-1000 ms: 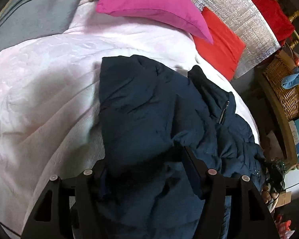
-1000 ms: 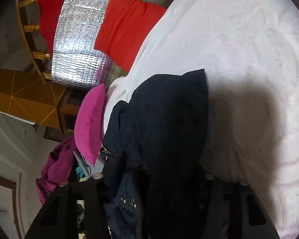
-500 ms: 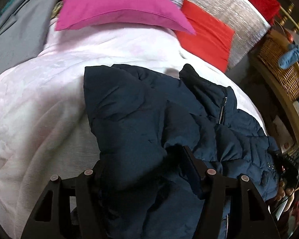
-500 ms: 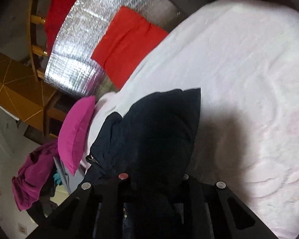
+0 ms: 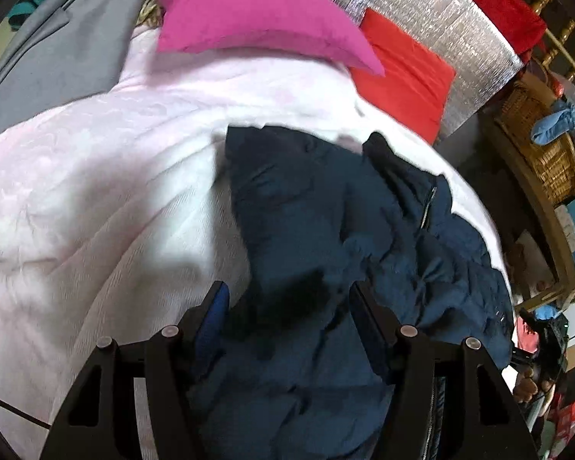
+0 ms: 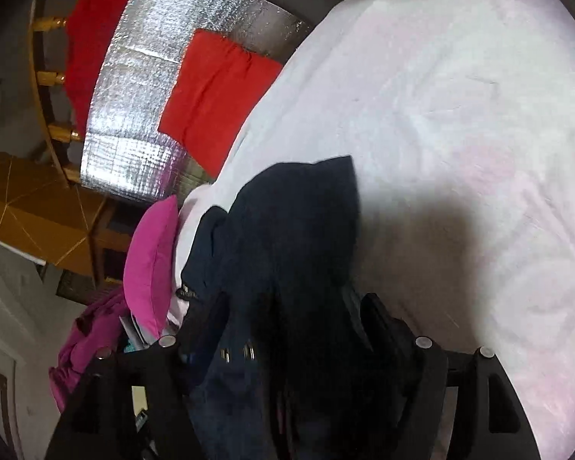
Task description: Fold large clothes
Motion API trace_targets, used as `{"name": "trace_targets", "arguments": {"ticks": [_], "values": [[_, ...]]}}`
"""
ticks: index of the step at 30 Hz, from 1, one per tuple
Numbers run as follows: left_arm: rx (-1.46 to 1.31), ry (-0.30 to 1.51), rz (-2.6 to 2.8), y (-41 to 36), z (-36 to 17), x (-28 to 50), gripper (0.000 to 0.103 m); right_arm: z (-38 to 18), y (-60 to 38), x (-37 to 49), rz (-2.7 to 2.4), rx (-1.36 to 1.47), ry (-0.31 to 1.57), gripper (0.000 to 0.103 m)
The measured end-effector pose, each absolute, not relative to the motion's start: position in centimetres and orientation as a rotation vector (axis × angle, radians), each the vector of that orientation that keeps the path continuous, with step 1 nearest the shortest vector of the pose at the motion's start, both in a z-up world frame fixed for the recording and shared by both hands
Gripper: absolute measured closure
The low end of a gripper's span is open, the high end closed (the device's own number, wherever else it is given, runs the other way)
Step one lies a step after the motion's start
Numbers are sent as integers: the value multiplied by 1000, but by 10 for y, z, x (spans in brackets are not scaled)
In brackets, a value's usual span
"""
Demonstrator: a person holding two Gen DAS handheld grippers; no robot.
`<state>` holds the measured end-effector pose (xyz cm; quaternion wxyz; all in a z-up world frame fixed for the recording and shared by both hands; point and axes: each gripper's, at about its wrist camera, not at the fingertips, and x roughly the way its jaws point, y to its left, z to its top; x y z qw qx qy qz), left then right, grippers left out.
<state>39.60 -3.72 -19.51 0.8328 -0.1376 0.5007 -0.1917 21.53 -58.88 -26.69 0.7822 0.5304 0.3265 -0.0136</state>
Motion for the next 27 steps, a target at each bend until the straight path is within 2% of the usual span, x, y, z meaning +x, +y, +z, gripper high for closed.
{"name": "trace_targets", "arguments": {"ticks": [6, 8, 9, 10, 13, 20, 23, 25, 27], "values": [[-126, 1091, -370, -63, -211, 385, 37, -282, -563, 206, 32, 1117, 844, 29], [-128, 1088, -362, -64, -209, 384, 37, -276, -552, 207, 21, 1046, 834, 29], [-134, 1087, -358, -64, -208, 383, 38, -269, -545, 210, 38, 996, 831, 39], [-138, 1081, -356, -64, -206, 382, 38, -263, -541, 212, 52, 969, 826, 57], [-119, 1058, -354, -62, -202, 380, 38, -243, -526, 214, 23, 826, 800, 67], [-95, 1083, -327, -69, -206, 383, 38, -253, -528, 225, -40, 801, 866, 67], [-120, 1072, -334, -66, -198, 376, 38, -247, -532, 219, -43, 822, 856, 64], [-136, 1051, -363, -64, -189, 368, 37, -243, -536, 212, -70, 844, 868, 55], [-136, 997, -389, -65, -174, 358, 37, -235, -542, 200, -105, 839, 843, 55]]}}
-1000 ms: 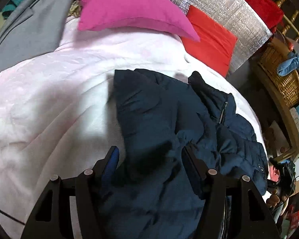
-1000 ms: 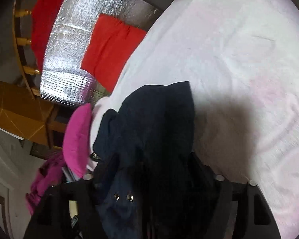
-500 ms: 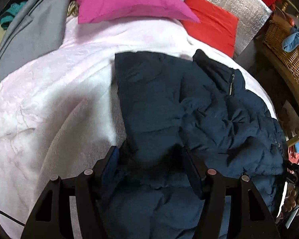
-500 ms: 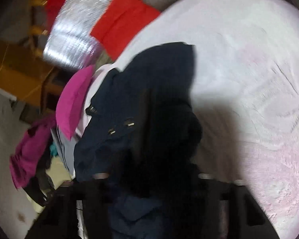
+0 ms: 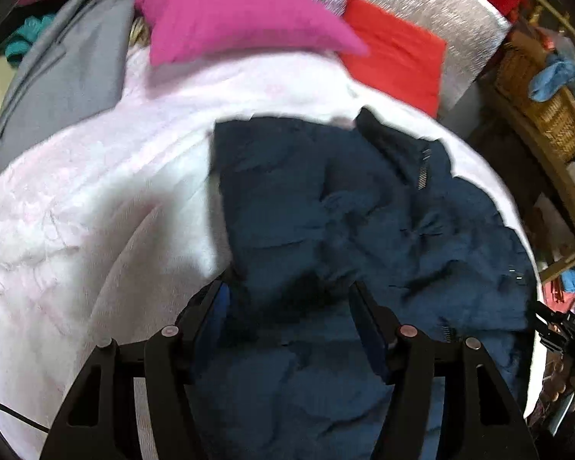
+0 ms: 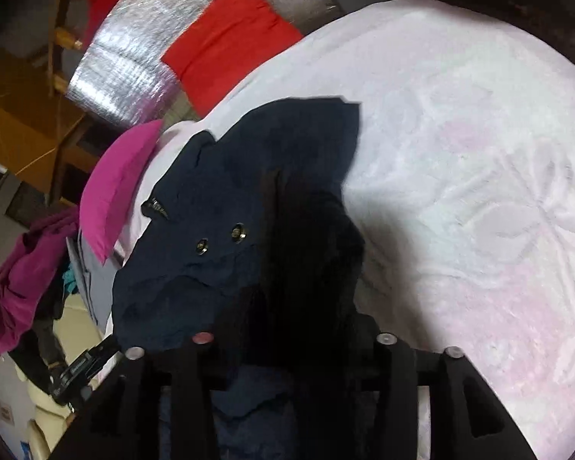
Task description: Fold large clothes
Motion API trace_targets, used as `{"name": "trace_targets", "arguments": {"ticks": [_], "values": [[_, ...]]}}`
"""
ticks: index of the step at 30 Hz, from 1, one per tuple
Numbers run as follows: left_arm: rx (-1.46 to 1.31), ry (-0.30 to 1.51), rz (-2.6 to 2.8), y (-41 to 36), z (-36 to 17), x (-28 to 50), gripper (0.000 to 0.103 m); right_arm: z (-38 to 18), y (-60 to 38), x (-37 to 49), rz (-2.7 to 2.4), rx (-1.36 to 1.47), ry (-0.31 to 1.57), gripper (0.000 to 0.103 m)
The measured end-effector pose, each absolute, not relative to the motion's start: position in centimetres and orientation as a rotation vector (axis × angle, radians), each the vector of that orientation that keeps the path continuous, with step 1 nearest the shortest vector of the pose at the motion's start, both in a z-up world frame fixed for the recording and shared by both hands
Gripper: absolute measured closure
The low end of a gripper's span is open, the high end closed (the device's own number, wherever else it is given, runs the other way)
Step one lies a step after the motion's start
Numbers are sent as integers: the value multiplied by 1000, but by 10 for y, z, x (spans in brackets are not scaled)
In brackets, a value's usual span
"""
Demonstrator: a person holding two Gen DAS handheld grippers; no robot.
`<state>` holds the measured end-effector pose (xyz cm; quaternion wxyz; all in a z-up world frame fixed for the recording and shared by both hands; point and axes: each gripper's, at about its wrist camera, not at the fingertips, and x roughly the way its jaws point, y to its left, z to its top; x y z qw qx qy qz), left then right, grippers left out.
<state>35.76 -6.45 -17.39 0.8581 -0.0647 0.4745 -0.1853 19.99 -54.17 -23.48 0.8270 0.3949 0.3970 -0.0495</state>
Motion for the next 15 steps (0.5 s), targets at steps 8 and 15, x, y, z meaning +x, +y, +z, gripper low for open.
{"name": "trace_targets", "arguments": {"ticks": [8, 15], "values": [[-178, 850, -521, -98, -147, 339, 37, -190, -523, 174, 13, 841, 603, 55], [-145, 948, -460, -143, -177, 355, 37, -206, -469, 237, 173, 833, 705, 63]]}}
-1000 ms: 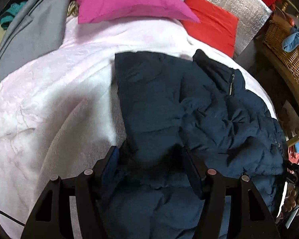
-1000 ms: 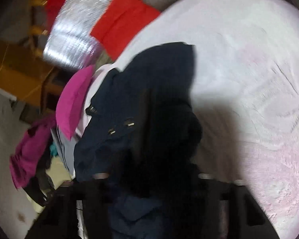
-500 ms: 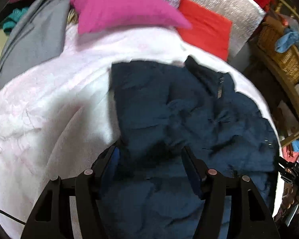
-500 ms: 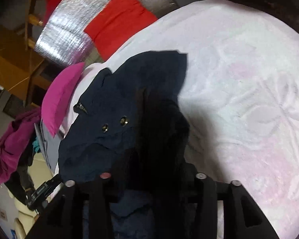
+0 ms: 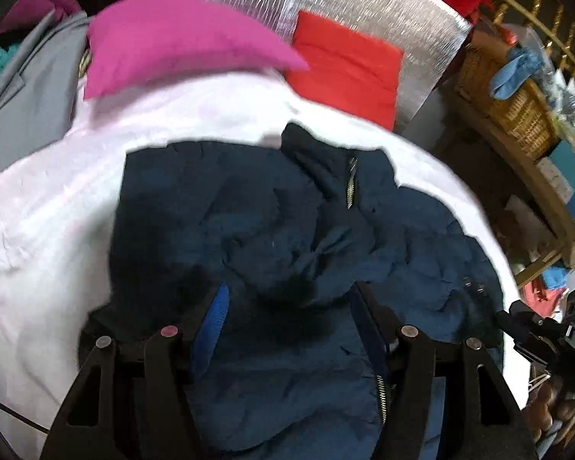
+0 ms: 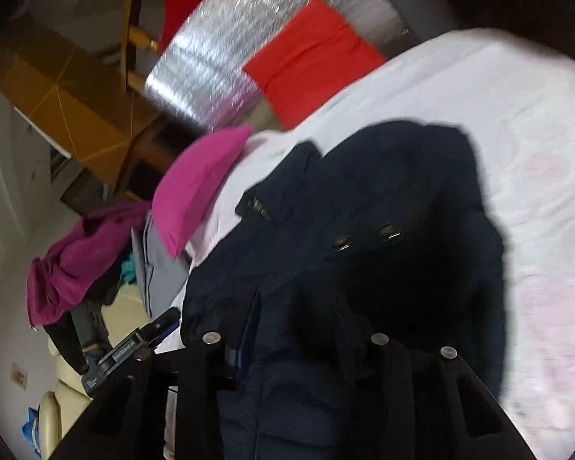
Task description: Fold large clothes
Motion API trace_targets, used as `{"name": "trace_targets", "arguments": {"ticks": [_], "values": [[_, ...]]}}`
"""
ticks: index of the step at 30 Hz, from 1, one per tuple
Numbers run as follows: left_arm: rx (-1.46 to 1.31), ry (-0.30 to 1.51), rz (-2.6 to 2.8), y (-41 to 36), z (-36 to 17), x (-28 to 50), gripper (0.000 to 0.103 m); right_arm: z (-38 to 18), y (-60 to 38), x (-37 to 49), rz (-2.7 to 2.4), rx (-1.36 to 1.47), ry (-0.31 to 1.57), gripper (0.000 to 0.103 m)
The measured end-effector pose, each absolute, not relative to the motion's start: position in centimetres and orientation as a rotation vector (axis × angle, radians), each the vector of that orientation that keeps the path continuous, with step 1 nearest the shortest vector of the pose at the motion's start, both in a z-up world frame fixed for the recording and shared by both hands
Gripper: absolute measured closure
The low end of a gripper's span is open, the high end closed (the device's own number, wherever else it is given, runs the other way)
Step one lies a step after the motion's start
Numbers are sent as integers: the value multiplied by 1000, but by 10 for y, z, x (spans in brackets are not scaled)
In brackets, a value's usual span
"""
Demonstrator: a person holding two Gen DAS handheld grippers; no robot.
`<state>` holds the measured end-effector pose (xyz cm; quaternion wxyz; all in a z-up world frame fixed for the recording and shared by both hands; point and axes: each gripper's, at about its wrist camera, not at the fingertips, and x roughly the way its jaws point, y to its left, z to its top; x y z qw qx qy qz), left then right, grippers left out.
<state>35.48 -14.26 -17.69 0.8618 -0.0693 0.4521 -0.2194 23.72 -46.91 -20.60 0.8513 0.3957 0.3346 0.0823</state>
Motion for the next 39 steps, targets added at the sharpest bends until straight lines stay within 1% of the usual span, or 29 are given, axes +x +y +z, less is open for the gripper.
{"name": "trace_targets", "arguments": {"ticks": [4, 6, 8, 9, 20, 23, 24, 26, 30, 33, 34, 35, 36, 39], "values": [[-70, 991, -420, -155, -192, 357, 37, -221, -452, 264, 205, 827, 765, 63], [-21, 1002, -411, -157, -199, 355, 36, -239, -448, 276, 200, 833, 841, 64], [45, 1012, -406, -162, -207, 352, 35, -256, -444, 286, 168, 827, 929, 77], [80, 1011, -402, -166, -210, 351, 35, -261, -444, 288, 145, 820, 947, 87], [168, 1015, -402, -172, -225, 351, 35, -263, -443, 291, 158, 796, 971, 88], [144, 1015, -398, -168, -215, 350, 35, -260, -444, 287, 166, 794, 978, 87], [136, 1013, -402, -165, -209, 348, 35, -257, -446, 284, 172, 797, 981, 85], [122, 979, -410, -157, -194, 344, 35, -250, -455, 275, 178, 817, 970, 84], [107, 881, -339, -130, -169, 339, 35, -234, -481, 248, 135, 833, 888, 82], [103, 924, -274, -117, -179, 352, 35, -242, -503, 239, 82, 886, 880, 82], [106, 958, -256, -116, -188, 356, 35, -248, -508, 239, 65, 905, 896, 84], [123, 1020, -242, -117, -204, 363, 35, -254, -510, 241, 62, 916, 914, 84], [131, 1043, -245, -119, -213, 366, 35, -261, -510, 245, 64, 924, 940, 84], [172, 1022, -225, -126, -210, 363, 34, -259, -506, 249, 58, 890, 951, 84]]}}
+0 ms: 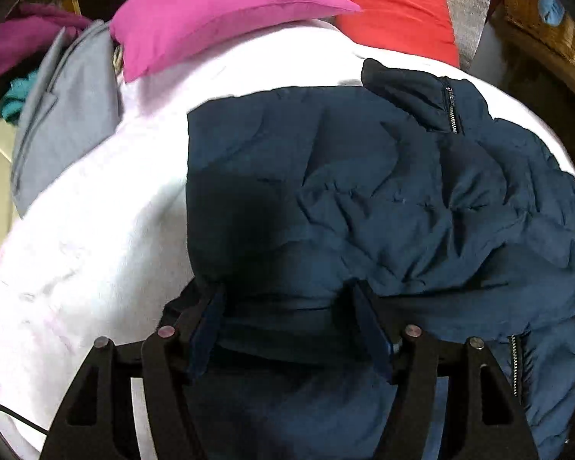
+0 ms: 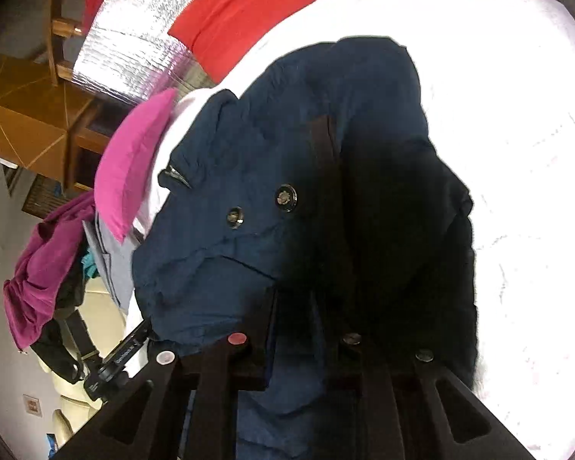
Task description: Fold large clothes
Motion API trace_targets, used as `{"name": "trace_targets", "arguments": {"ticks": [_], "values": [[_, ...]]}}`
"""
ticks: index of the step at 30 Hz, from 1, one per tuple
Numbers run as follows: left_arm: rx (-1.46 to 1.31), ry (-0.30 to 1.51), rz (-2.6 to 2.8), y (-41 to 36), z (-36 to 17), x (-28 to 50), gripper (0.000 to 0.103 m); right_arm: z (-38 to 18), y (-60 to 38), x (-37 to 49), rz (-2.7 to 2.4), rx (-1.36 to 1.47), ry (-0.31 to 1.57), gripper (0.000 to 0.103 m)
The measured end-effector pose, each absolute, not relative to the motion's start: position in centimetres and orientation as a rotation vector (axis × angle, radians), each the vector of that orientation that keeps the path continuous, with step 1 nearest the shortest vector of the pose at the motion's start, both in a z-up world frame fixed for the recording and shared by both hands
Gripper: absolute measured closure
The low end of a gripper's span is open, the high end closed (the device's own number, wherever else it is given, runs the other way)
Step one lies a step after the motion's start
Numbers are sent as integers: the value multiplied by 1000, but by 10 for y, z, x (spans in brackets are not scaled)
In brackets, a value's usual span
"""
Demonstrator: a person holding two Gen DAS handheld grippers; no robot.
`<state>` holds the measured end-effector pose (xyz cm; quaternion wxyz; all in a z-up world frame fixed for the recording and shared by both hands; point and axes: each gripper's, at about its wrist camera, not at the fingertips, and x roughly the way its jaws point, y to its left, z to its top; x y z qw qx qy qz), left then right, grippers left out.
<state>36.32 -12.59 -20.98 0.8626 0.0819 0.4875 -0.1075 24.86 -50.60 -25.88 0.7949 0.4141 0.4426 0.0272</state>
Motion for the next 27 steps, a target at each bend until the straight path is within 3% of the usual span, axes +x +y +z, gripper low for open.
{"name": "trace_targets", "arguments": {"ticks": [2, 6, 7, 16, 27], "values": [[169, 1016, -233, -125, -203, 356, 34, -251, -505, 243, 64, 877, 944, 83], [145, 1012, -261, -113, -189, 335, 34, -237, -505, 225, 102, 862, 896, 50], [159, 1007, -260, -111, -186, 329, 34, -233, -506, 218, 96, 840, 881, 48], [202, 981, -197, -54, -168, 268, 31, -233, -535, 160, 45, 840, 870, 48], [-50, 1147, -197, 34, -191, 178, 31, -253, -530, 93, 68, 911, 930, 48]]}}
